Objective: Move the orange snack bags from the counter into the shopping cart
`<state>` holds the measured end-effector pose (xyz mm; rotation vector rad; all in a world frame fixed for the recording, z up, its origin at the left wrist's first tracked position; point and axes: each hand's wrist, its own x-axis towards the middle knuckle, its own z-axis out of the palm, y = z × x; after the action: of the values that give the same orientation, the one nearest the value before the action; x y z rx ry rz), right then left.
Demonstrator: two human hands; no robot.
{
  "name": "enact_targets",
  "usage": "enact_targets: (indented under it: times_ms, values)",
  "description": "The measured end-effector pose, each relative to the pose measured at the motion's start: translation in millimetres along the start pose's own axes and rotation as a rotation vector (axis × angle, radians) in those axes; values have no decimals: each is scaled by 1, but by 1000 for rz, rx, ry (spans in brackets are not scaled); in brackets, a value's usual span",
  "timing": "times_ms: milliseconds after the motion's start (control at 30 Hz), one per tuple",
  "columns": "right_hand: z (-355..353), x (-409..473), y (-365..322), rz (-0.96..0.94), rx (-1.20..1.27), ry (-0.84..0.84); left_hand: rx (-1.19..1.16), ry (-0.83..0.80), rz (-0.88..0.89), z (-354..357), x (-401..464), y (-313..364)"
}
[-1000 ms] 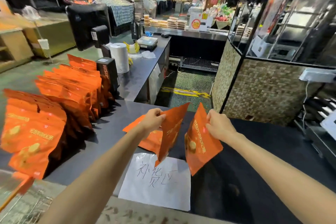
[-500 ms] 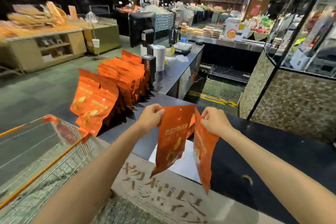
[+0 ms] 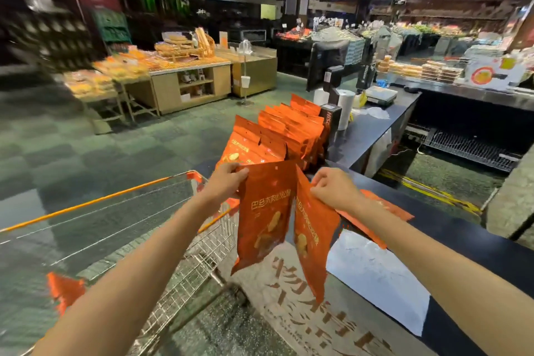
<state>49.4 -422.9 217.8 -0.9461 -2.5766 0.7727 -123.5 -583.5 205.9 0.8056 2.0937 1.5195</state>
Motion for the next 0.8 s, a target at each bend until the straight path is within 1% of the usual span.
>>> enact_targets:
  times_ms: [167, 433, 633, 800]
  values:
    - [62, 21, -82, -47, 95, -123, 67, 131, -23, -101, -11, -28]
    - [168, 44, -202, -191, 157, -232, 63, 311, -74, -238, -39, -82]
    - [222, 60, -266, -310, 181, -268, 27, 444, -133, -309, -54, -106]
    - [252, 79, -312, -392, 240, -321, 1, 565, -154, -343, -55, -122]
